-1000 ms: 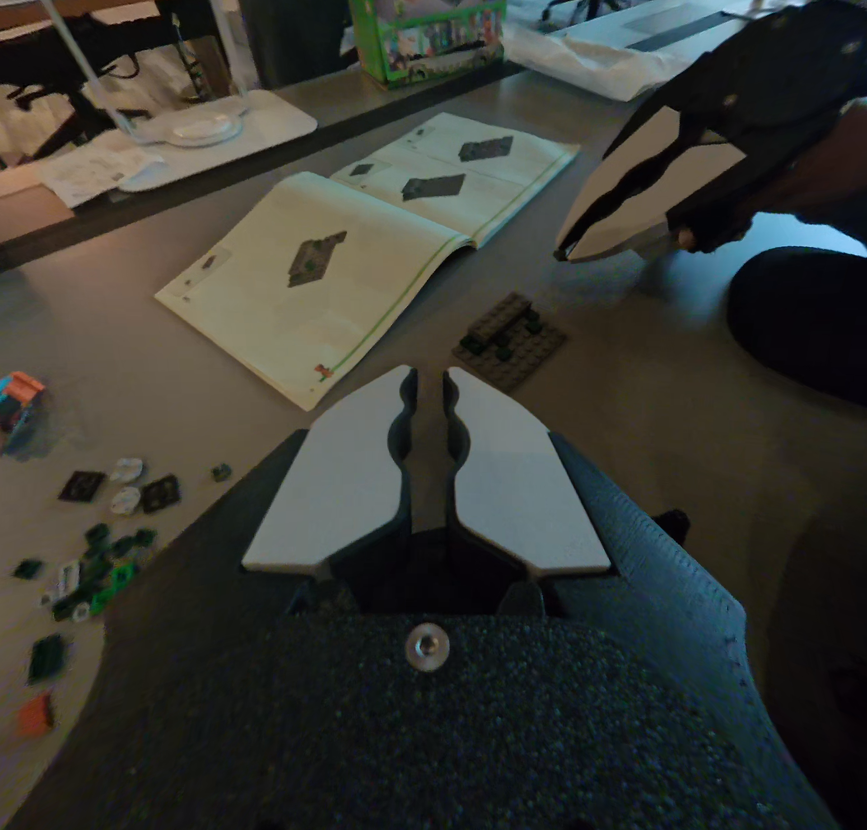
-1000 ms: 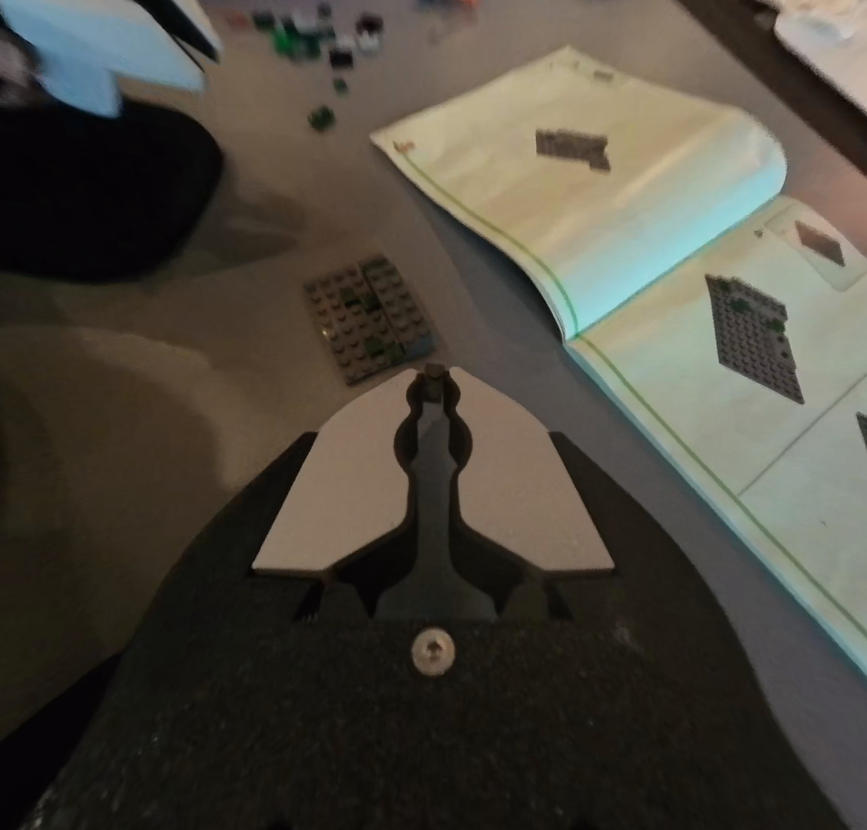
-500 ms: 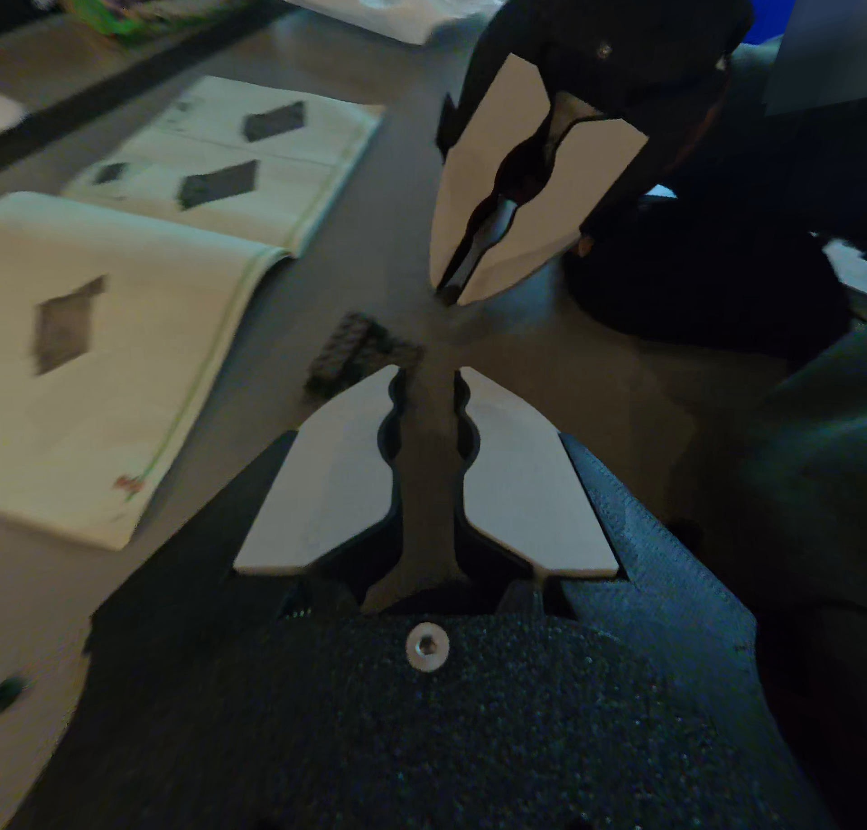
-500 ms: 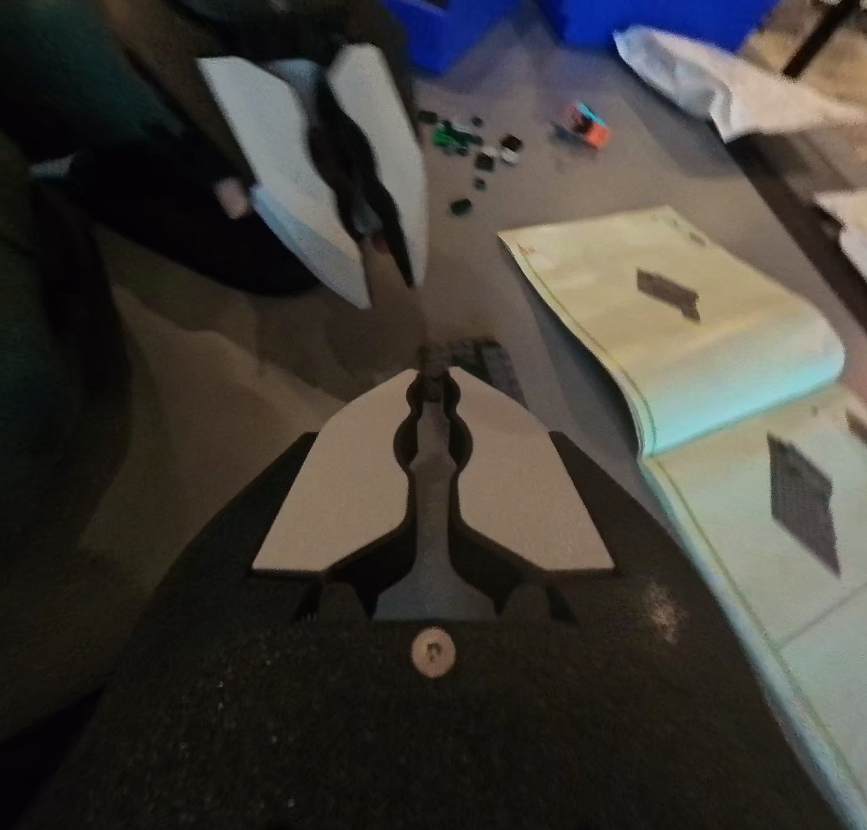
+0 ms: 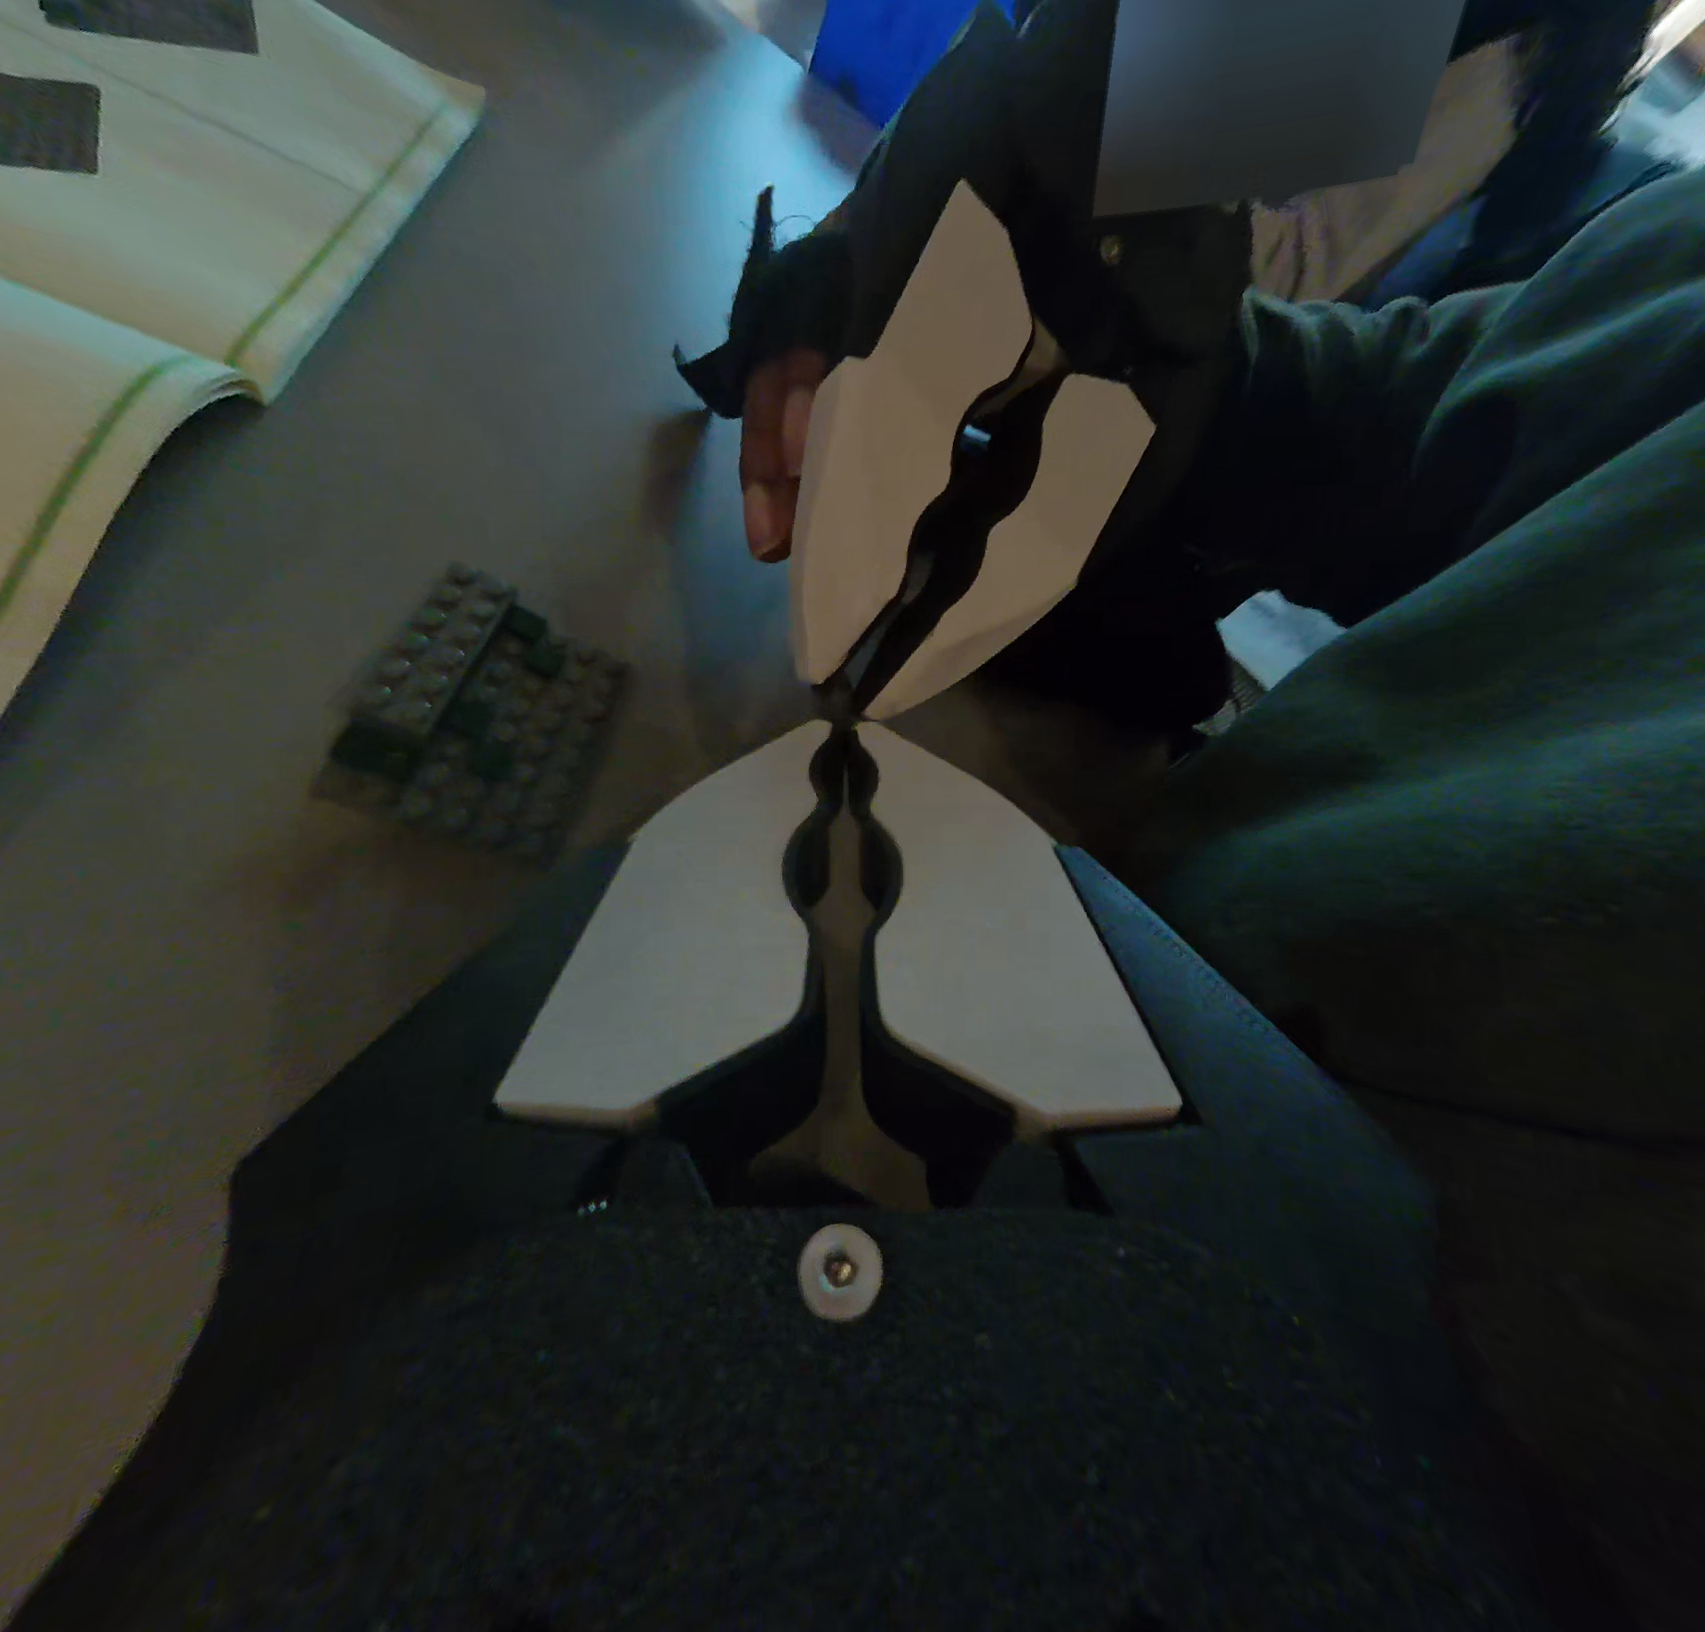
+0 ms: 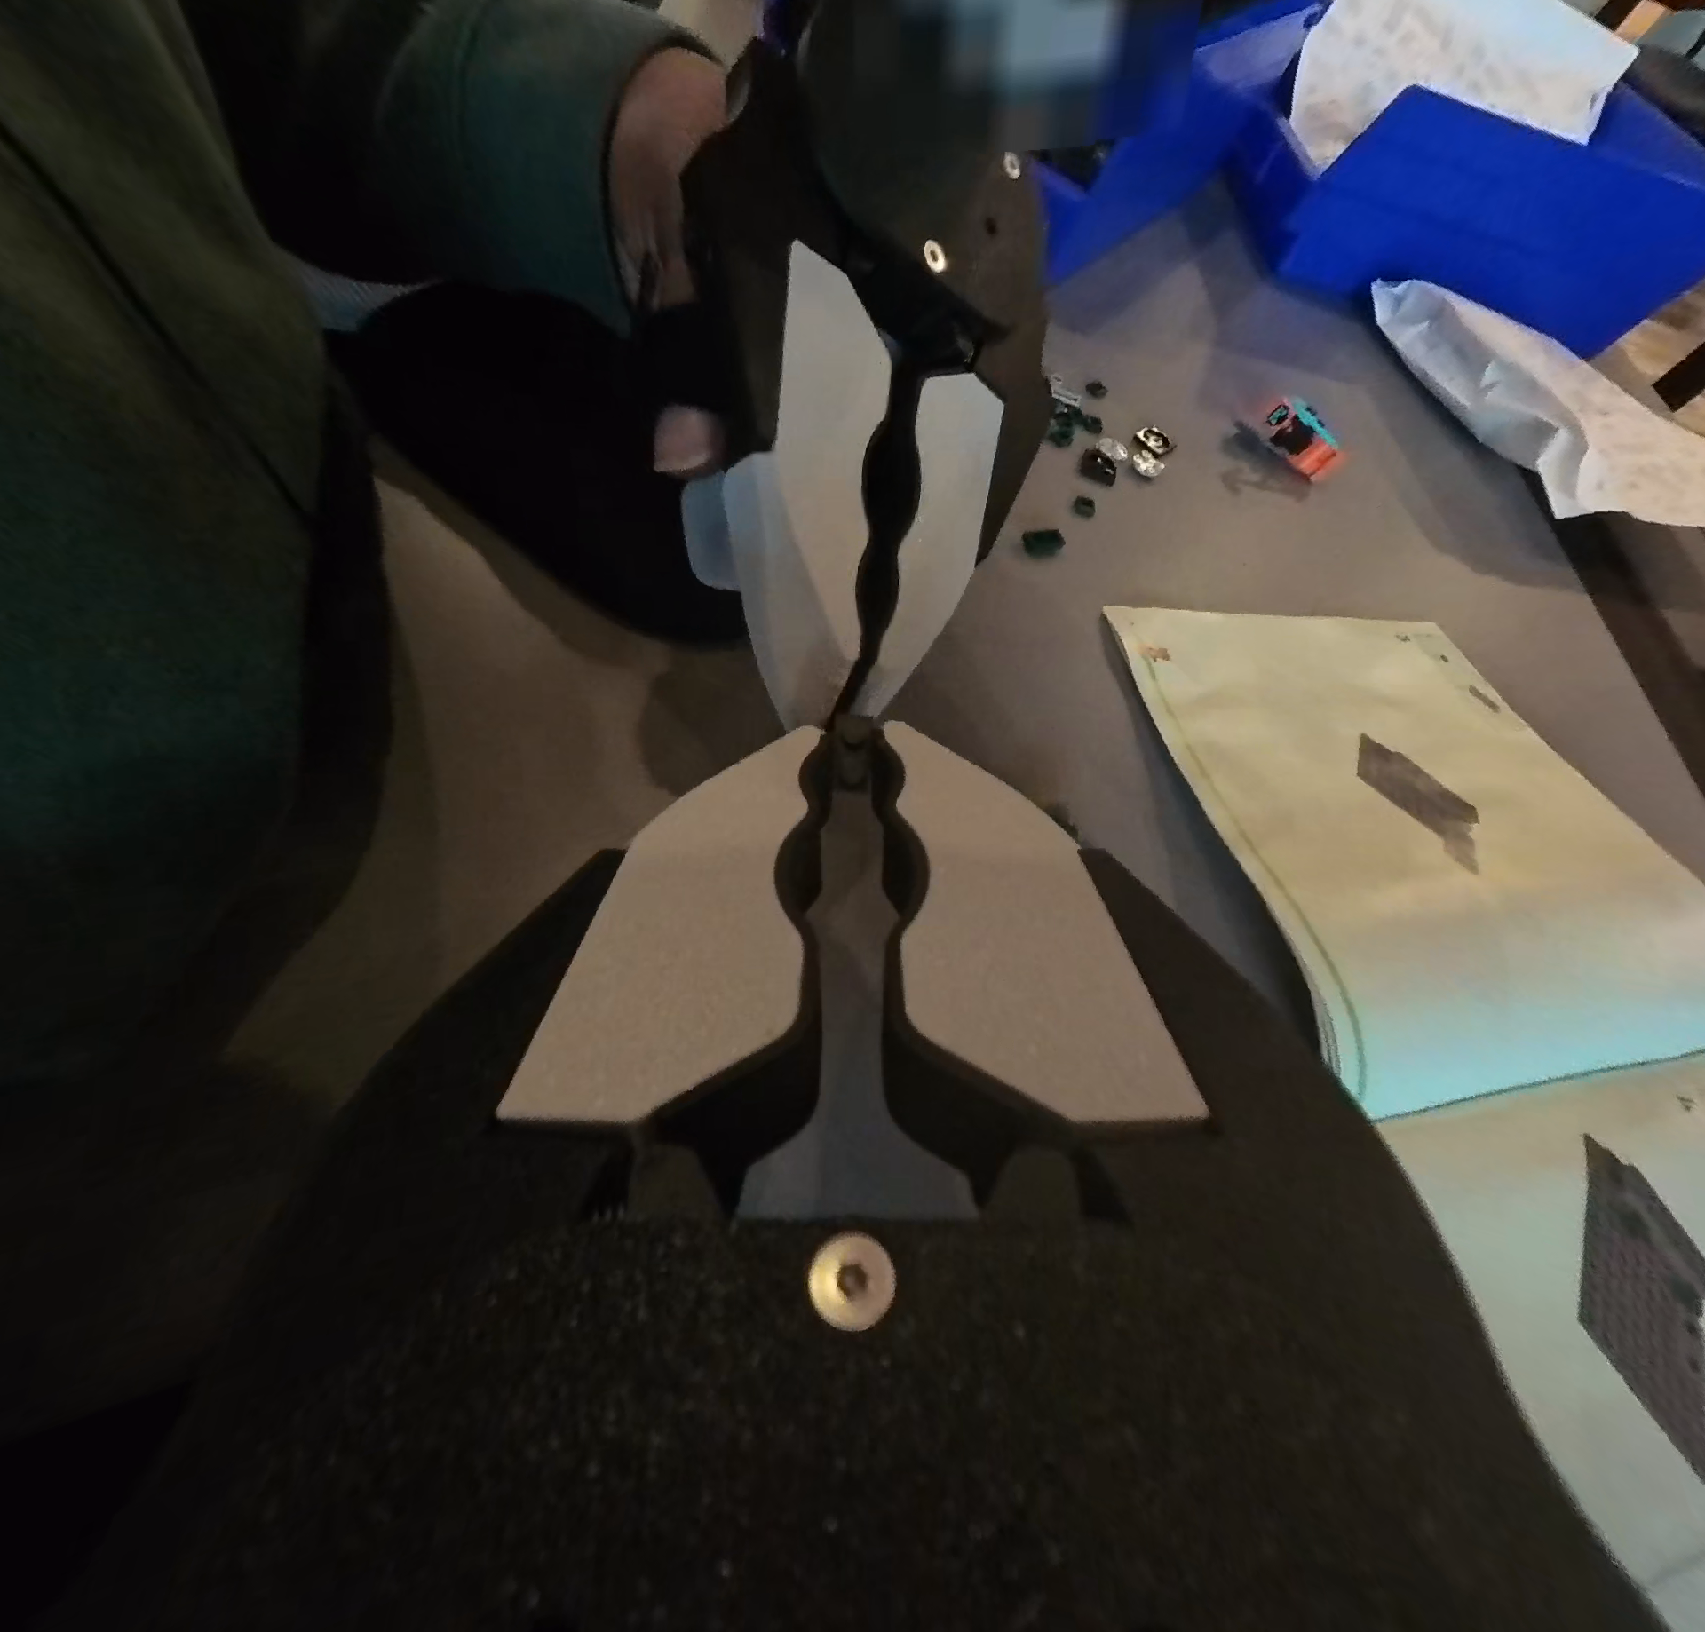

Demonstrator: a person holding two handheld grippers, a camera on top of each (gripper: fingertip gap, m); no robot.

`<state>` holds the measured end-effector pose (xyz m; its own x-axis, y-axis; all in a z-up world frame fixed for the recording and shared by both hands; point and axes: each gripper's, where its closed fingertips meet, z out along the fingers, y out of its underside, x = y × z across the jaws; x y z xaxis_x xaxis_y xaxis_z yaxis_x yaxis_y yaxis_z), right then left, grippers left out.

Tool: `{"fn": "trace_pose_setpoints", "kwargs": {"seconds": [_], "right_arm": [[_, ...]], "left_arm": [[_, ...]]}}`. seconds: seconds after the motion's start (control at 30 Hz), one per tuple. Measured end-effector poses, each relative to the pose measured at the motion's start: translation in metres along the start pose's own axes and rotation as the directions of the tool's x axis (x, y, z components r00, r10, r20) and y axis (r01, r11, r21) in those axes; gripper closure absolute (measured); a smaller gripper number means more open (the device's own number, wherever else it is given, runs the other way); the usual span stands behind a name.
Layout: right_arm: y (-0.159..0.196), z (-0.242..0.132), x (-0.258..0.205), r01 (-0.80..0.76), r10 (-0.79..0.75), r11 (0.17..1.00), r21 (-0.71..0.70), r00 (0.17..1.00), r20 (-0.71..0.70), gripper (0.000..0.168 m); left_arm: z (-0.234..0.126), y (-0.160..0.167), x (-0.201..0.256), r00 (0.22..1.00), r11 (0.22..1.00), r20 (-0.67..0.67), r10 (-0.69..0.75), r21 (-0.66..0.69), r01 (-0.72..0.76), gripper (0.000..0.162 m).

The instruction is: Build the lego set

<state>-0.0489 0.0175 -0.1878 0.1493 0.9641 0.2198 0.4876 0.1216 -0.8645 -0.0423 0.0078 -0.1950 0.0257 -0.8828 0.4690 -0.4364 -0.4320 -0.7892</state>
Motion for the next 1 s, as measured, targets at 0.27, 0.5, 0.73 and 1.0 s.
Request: {"fn": "trace_pose_setpoints", "kwargs": {"seconds": [0.27,0.5,0.73,1.0], "right_arm": [[-0.007,0.001,0.016,-0.006,0.006,1.0,0.015,1.0,-0.026,0.161],[-0.011,0.006,0.018,0.018,-0.018,1.0,0.012,0.999,-0.031,0.161],[-0.013,0.012,0.016,0.068,-0.069,0.998,-0.011,0.997,-0.03,0.161],[-0.019,0.017,0.018,0.097,-0.097,0.995,-0.005,0.995,-0.035,0.161]], "left_arm": [[-0.011,-0.012,-0.007,0.998,0.996,-0.01,-0.063,0.065,0.064,0.162],[-0.023,-0.018,-0.015,0.991,0.983,-0.019,-0.134,0.126,0.136,0.162],[-0.025,-0.017,-0.016,0.973,0.963,-0.073,-0.22,0.142,0.228,0.15],[-0.031,-0.021,-0.015,0.96,0.945,-0.116,-0.256,0.177,0.274,0.157]]}}
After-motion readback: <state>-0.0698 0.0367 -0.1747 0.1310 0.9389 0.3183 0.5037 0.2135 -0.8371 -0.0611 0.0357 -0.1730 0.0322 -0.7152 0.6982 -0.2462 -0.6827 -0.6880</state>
